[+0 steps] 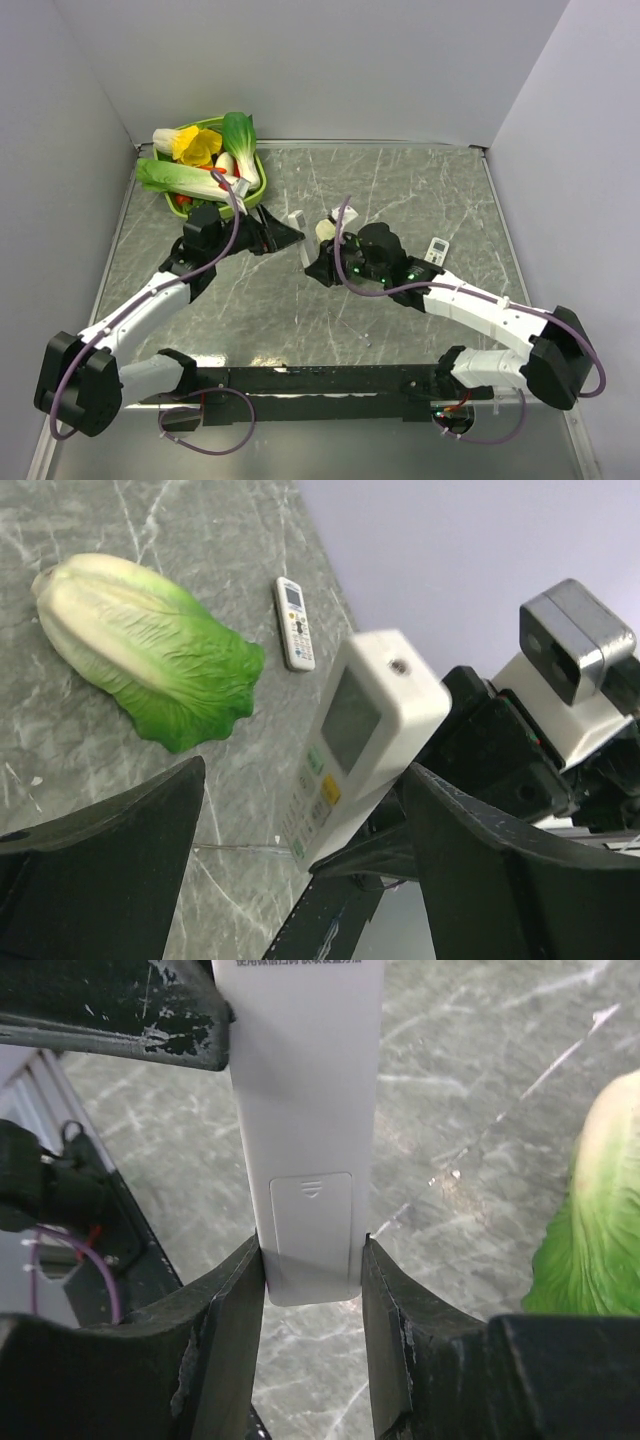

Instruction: Unload the batteries from the remote control

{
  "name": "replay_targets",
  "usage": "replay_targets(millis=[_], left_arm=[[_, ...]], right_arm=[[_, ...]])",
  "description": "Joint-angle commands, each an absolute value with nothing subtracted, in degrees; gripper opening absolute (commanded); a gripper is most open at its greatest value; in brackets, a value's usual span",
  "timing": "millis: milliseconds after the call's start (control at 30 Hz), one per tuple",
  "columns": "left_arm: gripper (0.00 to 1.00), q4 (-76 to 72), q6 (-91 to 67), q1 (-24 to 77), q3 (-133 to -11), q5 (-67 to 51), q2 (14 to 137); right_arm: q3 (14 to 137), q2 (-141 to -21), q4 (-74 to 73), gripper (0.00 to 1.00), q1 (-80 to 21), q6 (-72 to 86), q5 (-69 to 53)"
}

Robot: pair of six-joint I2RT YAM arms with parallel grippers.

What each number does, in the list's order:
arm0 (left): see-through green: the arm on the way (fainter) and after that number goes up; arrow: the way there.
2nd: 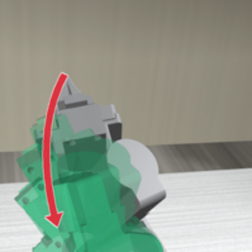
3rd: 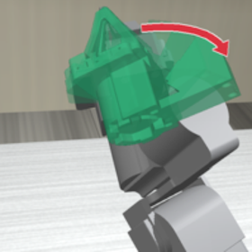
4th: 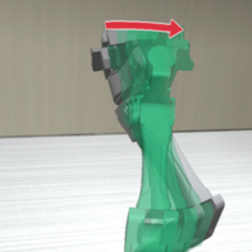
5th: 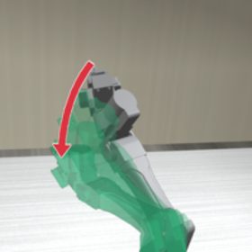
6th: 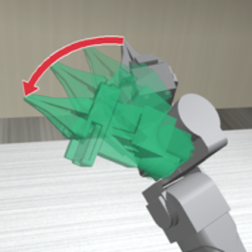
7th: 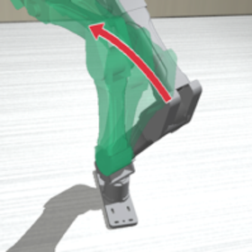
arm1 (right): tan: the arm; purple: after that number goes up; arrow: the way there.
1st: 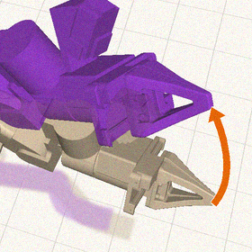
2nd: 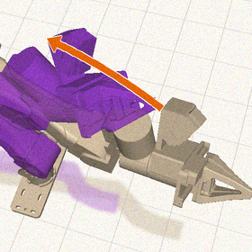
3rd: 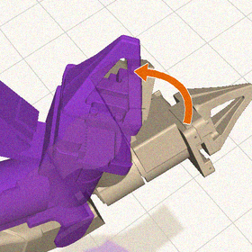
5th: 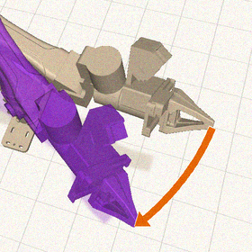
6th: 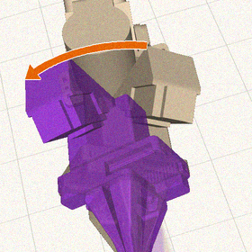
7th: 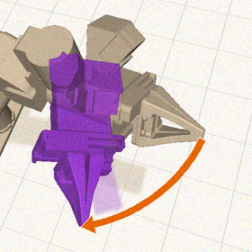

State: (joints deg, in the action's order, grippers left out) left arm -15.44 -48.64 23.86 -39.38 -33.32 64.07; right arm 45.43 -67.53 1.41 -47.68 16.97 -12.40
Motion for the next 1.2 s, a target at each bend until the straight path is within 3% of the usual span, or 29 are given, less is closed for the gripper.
replay_targets(millis=[0, 167, 233, 267, 433, 467, 533, 567, 667, 733, 867, 1167], left_arm=[[0.85, -14.2, -47.1, 24.5, -42.0, -30.7, 64.8], [0.8, -10.0, -45.4, 24.6, -44.5, -29.0, 67.4], [0.68, -9.8, -44.9, 24.6, -44.4, -29.1, 67.9], [0.62, -9.4, -44.7, 24.6, -44.6, -28.7, 68.0], [0.05, -9.3, -43.7, 24.5, -44.4, -31.6, 69.6], [0.01, -9.4, -43.3, 24.4, -44.3, -32.5, 70.0], [0.01, -9.4, -42.9, 23.8, -43.7, -33.8, 70.0], [0.01, -8.4, -42.5, 23.6, -43.7, -34.0, 69.9], [0.01, -6.9, -40.0, 21.6, -43.1, -33.2, 67.2], [0.01, -7.5, -39.5, 19.2, -40.5, -31.8, 63.4], [0.01, -16.6, -39.6, 15.6, -33.7, -33.8, 55.8], [0.01, -19.8, -39.7, 14.9, -29.7, -36.8, 46.9]], right_arm=[[49.9, -69.7, 0.3, 0.0, -49.0, 15.2, -10.0], [50.9, -70.8, 0.3, 0.0, -50.4, 15.0, -8.0], [51.3, -71.7, 0.3, 0.0, -50.8, 14.8, -7.8], [51.6, -71.9, 0.3, 0.0, -50.8, 14.7, -7.8], [51.4, -73.0, 0.9, 0.01, -51.0, 14.0, -9.1], [51.2, -73.4, 1.5, 0.12, -51.0, 13.7, -9.7], [51.4, -74.6, 1.0, 0.27, -50.8, 14.0, -9.9], [51.9, -74.9, 0.6, 0.45, -50.7, 14.1, -10.5], [52.2, -75.0, 0.7, 0.69, -49.5, 16.2, -14.2], [51.8, -74.5, 2.4, 0.75, -48.2, 19.1, -18.6], [51.5, -75.8, 7.0, 0.98, -42.4, 30.8, -28.4], [55.0, -84.8, 16.2, 0.94, -40.4, 40.2, -39.0]])
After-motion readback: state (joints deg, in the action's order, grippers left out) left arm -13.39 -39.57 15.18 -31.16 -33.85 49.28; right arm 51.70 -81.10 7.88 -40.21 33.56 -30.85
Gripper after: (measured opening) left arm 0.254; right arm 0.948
